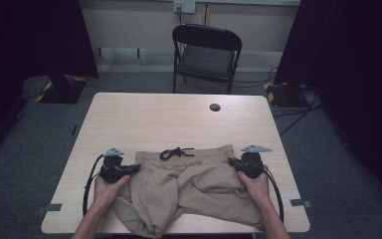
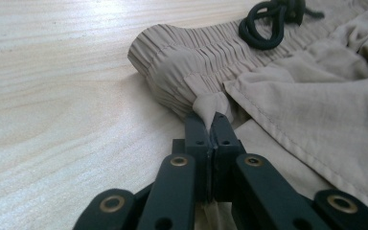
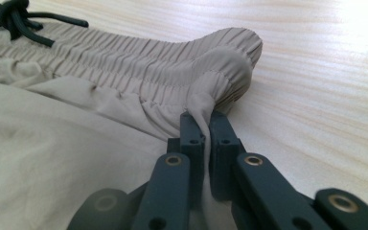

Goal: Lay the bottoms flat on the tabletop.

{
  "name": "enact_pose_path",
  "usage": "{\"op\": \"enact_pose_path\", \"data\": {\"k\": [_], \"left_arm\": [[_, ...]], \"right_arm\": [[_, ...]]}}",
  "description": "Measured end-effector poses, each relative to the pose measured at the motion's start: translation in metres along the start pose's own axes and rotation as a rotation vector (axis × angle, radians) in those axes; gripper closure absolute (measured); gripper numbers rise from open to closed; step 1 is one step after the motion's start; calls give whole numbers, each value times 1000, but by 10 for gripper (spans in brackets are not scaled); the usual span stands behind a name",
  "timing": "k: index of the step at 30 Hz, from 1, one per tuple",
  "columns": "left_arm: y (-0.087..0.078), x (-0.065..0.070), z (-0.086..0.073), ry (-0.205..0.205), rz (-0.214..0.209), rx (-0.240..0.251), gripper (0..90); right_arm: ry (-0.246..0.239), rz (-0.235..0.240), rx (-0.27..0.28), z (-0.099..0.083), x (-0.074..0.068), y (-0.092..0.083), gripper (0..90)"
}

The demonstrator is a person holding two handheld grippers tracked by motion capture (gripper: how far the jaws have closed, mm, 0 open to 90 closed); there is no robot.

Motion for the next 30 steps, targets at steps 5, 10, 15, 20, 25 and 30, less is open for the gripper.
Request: {"op": "enact_pose_path", "data": {"k": [5, 10, 15, 20, 25, 30], "left_arm": [[-7, 3, 6, -15, -29, 44, 893], [-16, 5, 12, -36, -60, 99, 893], [-22, 10, 21, -22, -87, 137, 893], [-28, 10, 27, -40, -116, 175, 894], [-38, 11, 36, -25, -123, 207, 894], [-53, 12, 55, -7, -117, 260, 894]], "right_arm": [[5, 14, 35, 5, -1, -7, 880], [6, 28, 71, 11, -3, -16, 881], [2, 46, 106, 23, -6, -26, 883], [26, 74, 153, 31, -6, -34, 884], [11, 82, 192, 44, -10, -46, 884], [-8, 87, 229, 58, -14, -55, 884]]}}
Point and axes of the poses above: each handheld gripper's, and its own axes: y roughly forward along the jaws, z roughly out of its top, x roughly to its right, the point moved 3 cm from there along y, roughly forward along the jaws, and after that the axes turned 5 degrees about z, right-handed, at the moved point
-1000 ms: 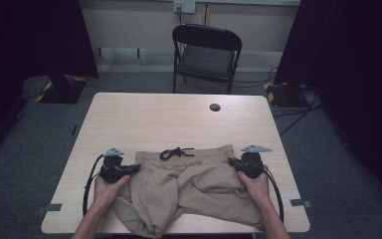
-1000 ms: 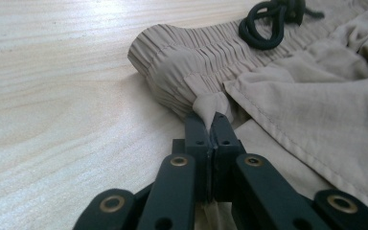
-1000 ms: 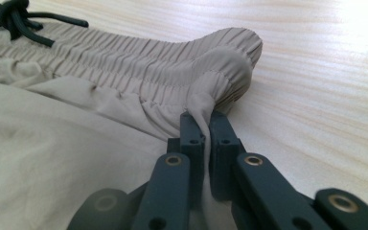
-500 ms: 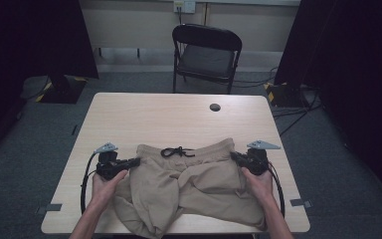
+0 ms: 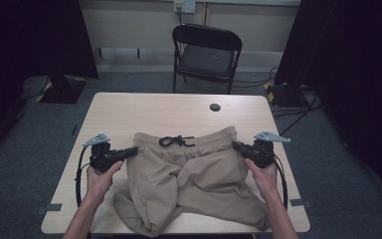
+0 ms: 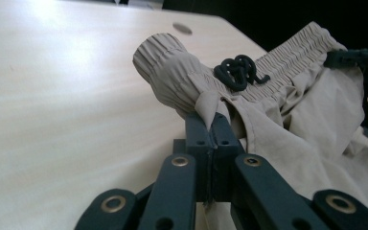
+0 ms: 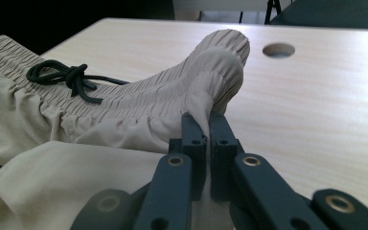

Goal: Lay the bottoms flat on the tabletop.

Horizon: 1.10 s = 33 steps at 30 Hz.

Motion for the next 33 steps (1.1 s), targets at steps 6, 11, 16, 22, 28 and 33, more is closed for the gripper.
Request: {"op": "enact_pose_path", "data": {"k": [6, 11, 16, 22, 28, 33], "left_arm": [[-8, 5, 22, 22, -3, 53, 894], [-16, 7, 44, 33, -7, 108, 894], [-20, 8, 64, 63, 2, 133, 894], [-24, 5, 86, 63, 1, 181, 894], [-27, 2, 112, 58, -2, 235, 895], [-29, -3, 131, 77, 12, 241, 895]], "right_arm": [[-11, 7, 55, 24, -4, -8, 884], [-30, 14, 95, 43, -7, -14, 884], [-34, 19, 140, 62, -8, -19, 884], [-51, 15, 174, 86, -9, -21, 884], [-67, 15, 210, 112, -10, -19, 884], [-81, 14, 222, 132, -8, -14, 884]]}}
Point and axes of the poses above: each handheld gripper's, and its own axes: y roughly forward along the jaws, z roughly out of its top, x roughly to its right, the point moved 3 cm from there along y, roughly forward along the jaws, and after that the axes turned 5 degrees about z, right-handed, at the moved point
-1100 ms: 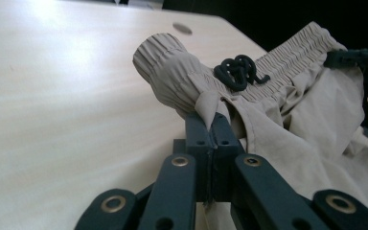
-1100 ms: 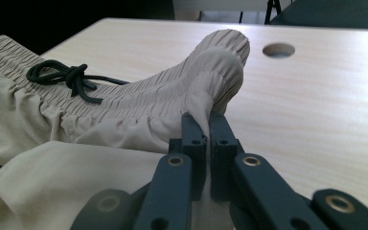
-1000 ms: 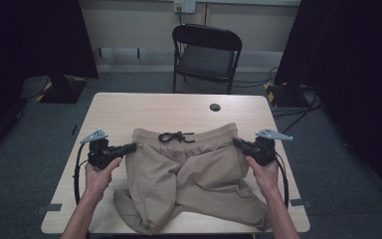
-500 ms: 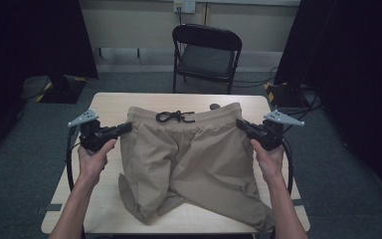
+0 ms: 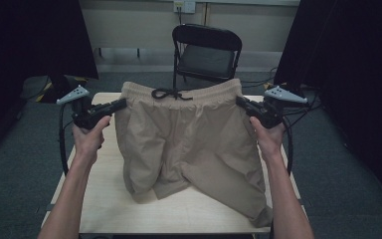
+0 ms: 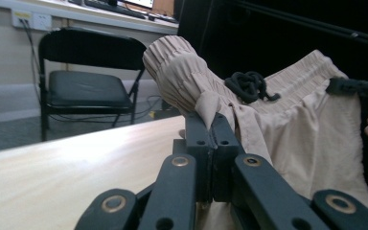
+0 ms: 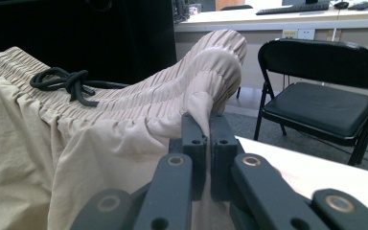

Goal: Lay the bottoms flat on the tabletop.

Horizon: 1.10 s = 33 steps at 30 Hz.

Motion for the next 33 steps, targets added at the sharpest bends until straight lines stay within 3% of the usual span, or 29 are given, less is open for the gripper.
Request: {"op": "enact_pose_path", "data": {"k": [6, 11, 14, 17, 18, 19, 22, 27, 31, 33], "left_arm": [[8, -8, 23, 25, 23, 20, 895], [23, -17, 42, 6, 33, 38, 895], [33, -26, 50, 17, 50, 26, 894], [48, -39, 52, -30, 60, 23, 883], [53, -43, 50, -34, 93, 17, 838], [58, -47, 45, -52, 115, -2, 767], [65, -49, 35, -26, 139, -55, 632], [64, -56, 19, -21, 147, -94, 562], [63, -55, 7, -36, 129, -108, 572], [63, -52, 2, -32, 124, -120, 587]], "right_arm": [[-10, -5, 11, 21, 7, 13, 885], [-13, -19, 18, 40, 15, 26, 885], [-14, -35, 6, 51, 23, 36, 885], [-3, -56, -13, 56, 34, 50, 883], [3, -66, -31, 54, 38, 56, 874], [4, -81, -54, 51, 44, 62, 809], [69, -165, -90, 34, 62, 70, 561], [84, -154, -149, 4, 72, 70, 518], [99, -131, -149, -9, 69, 66, 510], [82, -119, -162, -14, 62, 65, 497]]}}
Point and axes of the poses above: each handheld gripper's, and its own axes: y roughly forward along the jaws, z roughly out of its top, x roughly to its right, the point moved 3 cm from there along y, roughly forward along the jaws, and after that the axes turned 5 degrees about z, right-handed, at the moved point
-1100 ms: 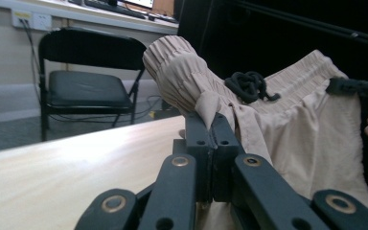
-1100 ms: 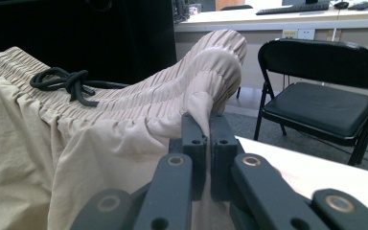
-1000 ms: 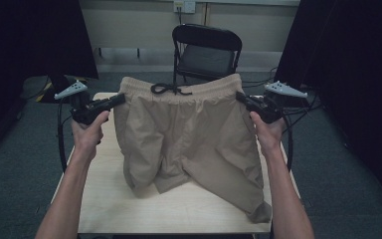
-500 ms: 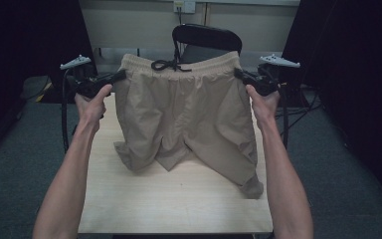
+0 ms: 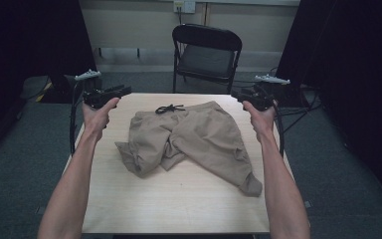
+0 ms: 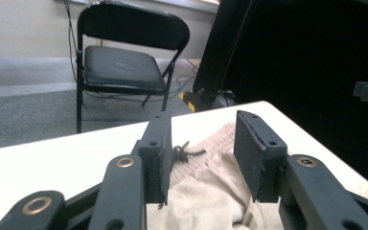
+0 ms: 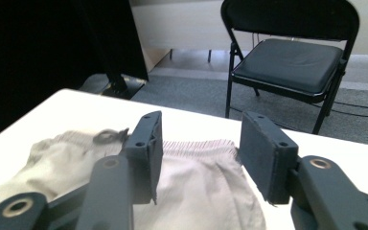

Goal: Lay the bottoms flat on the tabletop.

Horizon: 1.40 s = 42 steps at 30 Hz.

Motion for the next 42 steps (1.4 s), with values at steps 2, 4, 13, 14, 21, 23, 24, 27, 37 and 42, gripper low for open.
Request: {"op": "enact_pose_path", "data": {"k": [2, 4, 13, 14, 21, 23, 24, 27, 37, 42], "left_arm": [[-1, 4, -7, -9, -14, -2, 599], [-2, 9, -17, 3, -31, -14, 605], [-16, 27, -58, 55, -71, -65, 550], [-19, 30, -65, 65, -74, -69, 539], [-32, 48, -112, 85, -110, -128, 465], [-35, 51, -122, 88, -124, -136, 424], [-38, 53, -128, 86, -128, -135, 405], [-41, 53, -145, 79, -123, -167, 342], [-27, 66, -186, 132, -120, -292, 278], [-17, 60, -193, 157, -77, -323, 285]], "right_arm": [[-7, 10, -2, -4, -6, -1, 480], [-14, 38, 5, -9, -14, -2, 477], [-65, 150, -21, -40, -61, -4, 484], [-71, 165, -21, -44, -67, -3, 486], [-118, 272, -75, -75, -114, 13, 572], [-140, 295, -107, -87, -128, 21, 584], [-151, 307, -120, -92, -135, 24, 604], [-167, 343, -150, -105, -153, 35, 628], [-205, 420, -262, -148, -194, 69, 665], [-215, 437, -308, -166, -208, 85, 557]]}}
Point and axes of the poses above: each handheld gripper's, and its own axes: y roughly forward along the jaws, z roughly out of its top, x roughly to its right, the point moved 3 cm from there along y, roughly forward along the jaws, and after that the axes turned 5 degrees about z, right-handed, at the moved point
